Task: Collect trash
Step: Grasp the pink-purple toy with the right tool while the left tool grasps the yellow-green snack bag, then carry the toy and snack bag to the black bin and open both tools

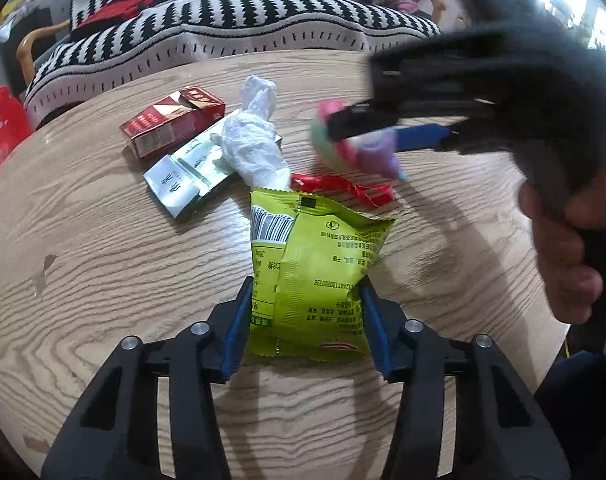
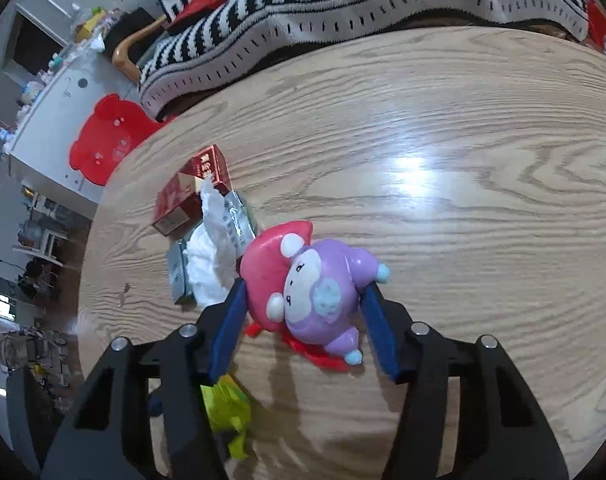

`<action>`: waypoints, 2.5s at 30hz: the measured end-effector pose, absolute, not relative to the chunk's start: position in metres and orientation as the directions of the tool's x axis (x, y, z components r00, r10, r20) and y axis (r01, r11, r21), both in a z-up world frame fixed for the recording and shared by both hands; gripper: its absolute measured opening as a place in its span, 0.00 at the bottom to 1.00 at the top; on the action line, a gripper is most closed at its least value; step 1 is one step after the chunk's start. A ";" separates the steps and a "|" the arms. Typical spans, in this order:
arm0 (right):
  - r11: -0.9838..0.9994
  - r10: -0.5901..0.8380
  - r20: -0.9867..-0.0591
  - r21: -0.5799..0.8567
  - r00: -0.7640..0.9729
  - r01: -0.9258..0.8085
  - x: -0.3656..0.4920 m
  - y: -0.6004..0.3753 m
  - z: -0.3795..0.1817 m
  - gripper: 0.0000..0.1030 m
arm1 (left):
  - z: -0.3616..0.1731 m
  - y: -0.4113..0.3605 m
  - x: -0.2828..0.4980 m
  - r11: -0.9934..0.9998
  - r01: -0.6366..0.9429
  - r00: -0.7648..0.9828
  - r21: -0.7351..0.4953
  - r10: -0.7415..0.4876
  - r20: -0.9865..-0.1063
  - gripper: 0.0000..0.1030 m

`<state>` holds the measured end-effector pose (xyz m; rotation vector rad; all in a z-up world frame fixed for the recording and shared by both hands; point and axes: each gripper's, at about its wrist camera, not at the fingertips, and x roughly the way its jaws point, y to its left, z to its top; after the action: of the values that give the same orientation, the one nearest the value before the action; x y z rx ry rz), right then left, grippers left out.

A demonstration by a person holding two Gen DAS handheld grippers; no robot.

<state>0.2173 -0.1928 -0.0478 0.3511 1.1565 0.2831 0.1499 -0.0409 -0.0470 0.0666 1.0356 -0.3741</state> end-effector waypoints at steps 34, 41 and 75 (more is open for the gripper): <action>0.875 -0.043 -0.715 0.310 0.698 0.371 -0.127 -0.539 0.076 0.54 | 0.049 -0.326 0.021 0.607 0.764 0.276 -0.216 -0.611 -0.742 0.44; 0.719 -0.230 -0.744 0.305 0.628 0.624 -0.264 -0.650 0.040 0.55 | 0.029 -0.498 -0.077 0.376 0.892 0.053 -0.252 -0.638 -0.768 0.44; 0.468 -0.287 -0.820 0.331 0.495 0.819 -0.381 -0.758 -0.065 0.67 | -0.097 -0.672 -0.179 0.238 0.937 -0.118 -0.255 -0.470 -0.874 0.67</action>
<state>-0.3812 -0.7583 -0.0652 0.8092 0.7685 -0.7667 -0.1786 -0.6718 -0.0966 0.5527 1.1172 -1.3076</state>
